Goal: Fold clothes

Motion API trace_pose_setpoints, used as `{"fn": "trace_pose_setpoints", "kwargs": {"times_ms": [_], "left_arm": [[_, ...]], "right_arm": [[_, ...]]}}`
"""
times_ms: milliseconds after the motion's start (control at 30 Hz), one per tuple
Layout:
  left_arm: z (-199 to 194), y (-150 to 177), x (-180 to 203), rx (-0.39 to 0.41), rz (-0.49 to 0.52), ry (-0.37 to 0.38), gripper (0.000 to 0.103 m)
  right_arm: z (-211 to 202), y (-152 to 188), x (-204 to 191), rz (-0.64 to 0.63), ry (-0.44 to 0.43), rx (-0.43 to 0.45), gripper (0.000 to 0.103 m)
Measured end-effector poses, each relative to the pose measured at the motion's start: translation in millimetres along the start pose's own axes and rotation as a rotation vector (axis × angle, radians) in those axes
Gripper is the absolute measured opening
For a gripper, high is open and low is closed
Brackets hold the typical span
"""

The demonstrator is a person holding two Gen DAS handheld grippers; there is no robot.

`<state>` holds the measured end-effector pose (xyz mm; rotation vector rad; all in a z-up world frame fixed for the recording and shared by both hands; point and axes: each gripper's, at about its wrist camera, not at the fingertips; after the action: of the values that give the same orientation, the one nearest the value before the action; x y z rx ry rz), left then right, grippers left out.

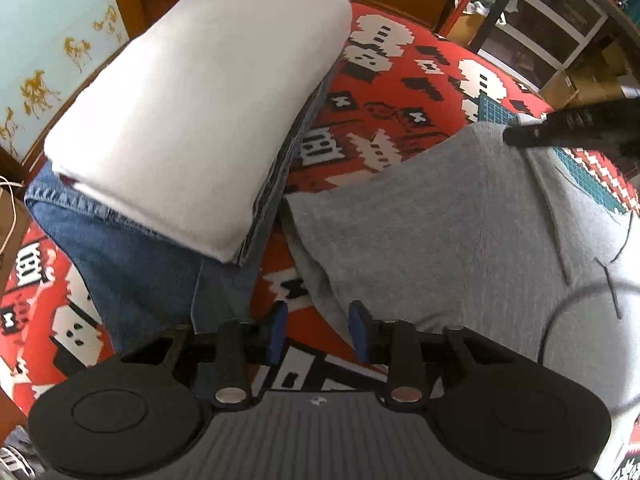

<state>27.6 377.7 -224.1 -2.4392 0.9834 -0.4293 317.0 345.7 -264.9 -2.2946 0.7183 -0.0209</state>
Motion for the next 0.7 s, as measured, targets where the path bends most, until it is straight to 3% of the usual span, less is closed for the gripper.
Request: {"fn": "trace_pose_setpoints", "kwargs": {"times_ms": [133,467,700], "left_arm": [[-2,3,-3,-0.008,-0.027,0.019,0.022],[-14,18,-10,-0.027,-0.069,0.046,0.022],[-29,29,-26,-0.01,-0.068,0.033,0.022]], "right_arm": [[-15,23,-22,-0.017,-0.066,-0.049,0.005],[-40,66,-81,-0.087,-0.198,-0.118,0.006],[-33,71,-120,-0.158,-0.214,-0.11,0.01]]}}
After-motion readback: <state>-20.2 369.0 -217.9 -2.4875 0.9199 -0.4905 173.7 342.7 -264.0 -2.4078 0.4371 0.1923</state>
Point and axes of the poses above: each gripper's, at about its wrist camera, not at the fingertips, and z roughly the way its jaws point, x to its right, y to its underside, and after that the axes turned 14 degrees about x, right-handed
